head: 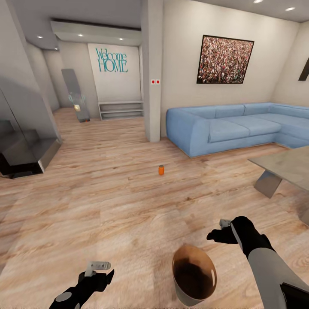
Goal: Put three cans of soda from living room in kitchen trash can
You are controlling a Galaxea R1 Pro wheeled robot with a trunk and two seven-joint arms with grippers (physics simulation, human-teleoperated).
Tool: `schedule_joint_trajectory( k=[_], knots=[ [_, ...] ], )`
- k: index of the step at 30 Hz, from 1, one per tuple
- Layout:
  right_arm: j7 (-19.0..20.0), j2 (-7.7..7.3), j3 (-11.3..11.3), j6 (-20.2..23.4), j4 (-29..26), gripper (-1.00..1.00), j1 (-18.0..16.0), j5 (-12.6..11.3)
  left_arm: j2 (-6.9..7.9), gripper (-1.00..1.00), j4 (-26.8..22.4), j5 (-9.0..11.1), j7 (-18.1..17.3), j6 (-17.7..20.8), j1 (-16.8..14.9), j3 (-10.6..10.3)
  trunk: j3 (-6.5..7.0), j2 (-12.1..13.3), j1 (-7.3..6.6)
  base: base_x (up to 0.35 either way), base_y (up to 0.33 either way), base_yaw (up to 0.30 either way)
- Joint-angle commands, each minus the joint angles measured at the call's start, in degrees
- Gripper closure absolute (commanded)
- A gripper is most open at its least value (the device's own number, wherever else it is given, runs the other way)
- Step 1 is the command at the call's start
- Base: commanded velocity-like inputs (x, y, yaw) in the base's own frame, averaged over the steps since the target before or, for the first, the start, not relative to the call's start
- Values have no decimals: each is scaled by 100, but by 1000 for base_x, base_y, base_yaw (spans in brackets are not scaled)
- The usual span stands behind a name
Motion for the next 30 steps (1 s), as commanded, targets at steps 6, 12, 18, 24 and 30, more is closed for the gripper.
schedule_joint_trajectory(
  k=[6, 12, 18, 24, 30],
  knots=[
    [-3, 16, 0, 0, 3, -100, 1, -6, 0, -100, 0, 0, 0, 0, 0, -3, -108, -242, 132, 0, 0, 0],
    [-1, 24, 0, 0, 7, -100, 3, -7, 0, -100, 0, 0, 0, 0, 0, -3, -216, -483, 264, 0, 0, 0],
    [0, 57, 0, 0, 9, -100, -3, -7, 0, -100, 0, 0, 0, 0, 0, -3, -324, -723, 396, 0, 0, 0],
    [5, 82, 0, 0, 9, -100, 2, -7, 0, -100, 0, 0, 0, 0, 0, -3, -431, -964, 528, 0, 0, 0],
    [4, 75, -6, 1, 53, -100, 3, -9, 0, -100, 1, 0, 0, 0, 0, -9, -547, -1127, 621, 0, 0, 0]
  ],
)
